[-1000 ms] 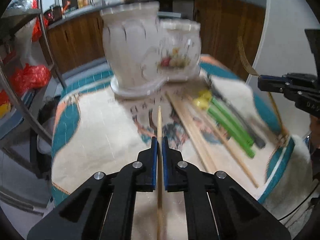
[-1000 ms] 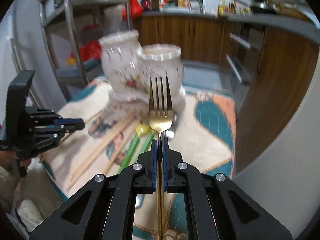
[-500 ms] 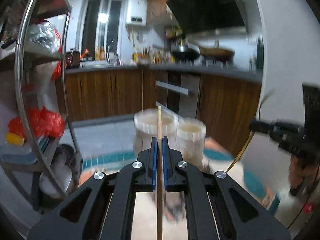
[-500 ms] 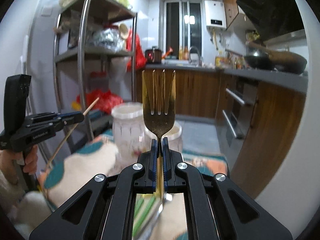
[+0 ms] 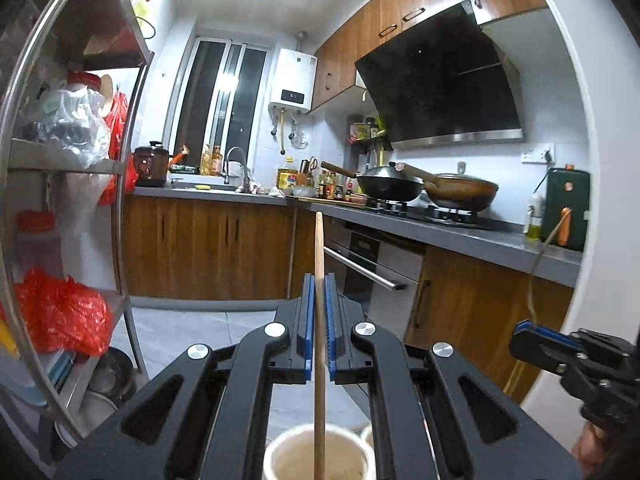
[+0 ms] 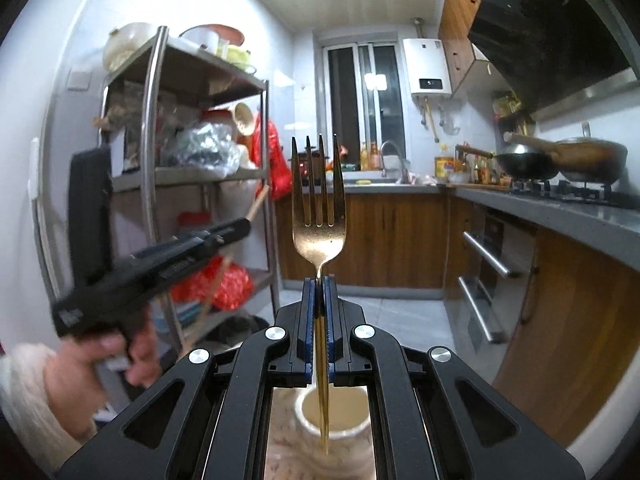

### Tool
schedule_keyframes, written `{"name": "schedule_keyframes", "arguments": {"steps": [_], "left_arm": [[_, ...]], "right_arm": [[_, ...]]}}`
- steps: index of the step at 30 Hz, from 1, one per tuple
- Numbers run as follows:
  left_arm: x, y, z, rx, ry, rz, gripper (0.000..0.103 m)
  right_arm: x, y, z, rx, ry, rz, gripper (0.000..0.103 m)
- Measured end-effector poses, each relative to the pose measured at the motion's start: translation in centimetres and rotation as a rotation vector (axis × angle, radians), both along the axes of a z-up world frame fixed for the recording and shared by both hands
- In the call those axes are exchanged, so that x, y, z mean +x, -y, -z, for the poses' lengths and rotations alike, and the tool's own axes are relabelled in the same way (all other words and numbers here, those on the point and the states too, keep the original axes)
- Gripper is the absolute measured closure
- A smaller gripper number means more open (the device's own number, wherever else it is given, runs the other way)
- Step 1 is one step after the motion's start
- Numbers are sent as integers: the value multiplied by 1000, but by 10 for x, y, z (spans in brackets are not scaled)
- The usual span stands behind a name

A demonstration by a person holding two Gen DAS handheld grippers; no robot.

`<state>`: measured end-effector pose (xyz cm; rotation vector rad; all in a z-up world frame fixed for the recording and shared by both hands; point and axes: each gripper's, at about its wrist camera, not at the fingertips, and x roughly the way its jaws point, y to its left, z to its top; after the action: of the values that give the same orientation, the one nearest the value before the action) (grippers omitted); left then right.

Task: Organize utensils
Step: 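Lift the chopstick and gold fork and carry both above the ceramic holder, then open the left tool over the larger pot while the right tool releases the fork into the holder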

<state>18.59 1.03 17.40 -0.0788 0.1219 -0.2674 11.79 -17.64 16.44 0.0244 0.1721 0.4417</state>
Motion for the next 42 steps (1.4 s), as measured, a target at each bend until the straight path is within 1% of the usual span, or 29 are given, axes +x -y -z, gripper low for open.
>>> {"name": "schedule_keyframes", "arguments": {"steps": [4, 8, 13, 15, 20, 24, 29, 32, 34, 35, 36, 37, 38, 41, 42], "left_arm": [[19, 12, 11, 29, 11, -38, 98], [31, 12, 29, 28, -19, -50, 98], [24, 2, 45, 24, -32, -34, 98], [22, -2, 50, 7, -53, -20, 98], [10, -17, 68, 3, -115, -4, 98], [4, -20, 77, 28, -143, 1, 98], [0, -14, 85, 97, -163, -1, 98], [-5, -12, 84, 119, -154, 3, 98], [-8, -12, 83, 124, -155, 6, 94], [-9, -12, 82, 126, -157, 3, 90], [-10, -14, 82, 126, -159, -2, 83], [-12, -15, 81, 123, -159, -5, 79], [-13, -16, 80, 119, -158, -9, 71], [-22, -20, 76, 106, -157, -7, 64], [-26, -21, 75, 103, -157, -8, 56]], "right_arm": [[21, 0, 10, 37, -8, 19, 97], [38, -2, 30, 39, -49, 33, 97], [54, -1, 55, 26, -134, 23, 97], [57, -1, 62, 17, -156, 23, 97], [66, -1, 73, 6, -205, 18, 97], [77, 3, 80, 24, -250, 36, 97], [85, 8, 86, 60, -302, 48, 97], [85, 9, 86, 61, -302, 50, 97], [86, 9, 86, 54, -303, 59, 97], [86, 9, 86, 52, -303, 62, 96], [86, 9, 86, 52, -303, 65, 87], [85, 10, 85, 58, -301, 65, 81], [83, 12, 84, 67, -298, 65, 72], [76, 18, 80, 78, -298, 66, 69], [72, 20, 80, 83, -302, 68, 64]]}}
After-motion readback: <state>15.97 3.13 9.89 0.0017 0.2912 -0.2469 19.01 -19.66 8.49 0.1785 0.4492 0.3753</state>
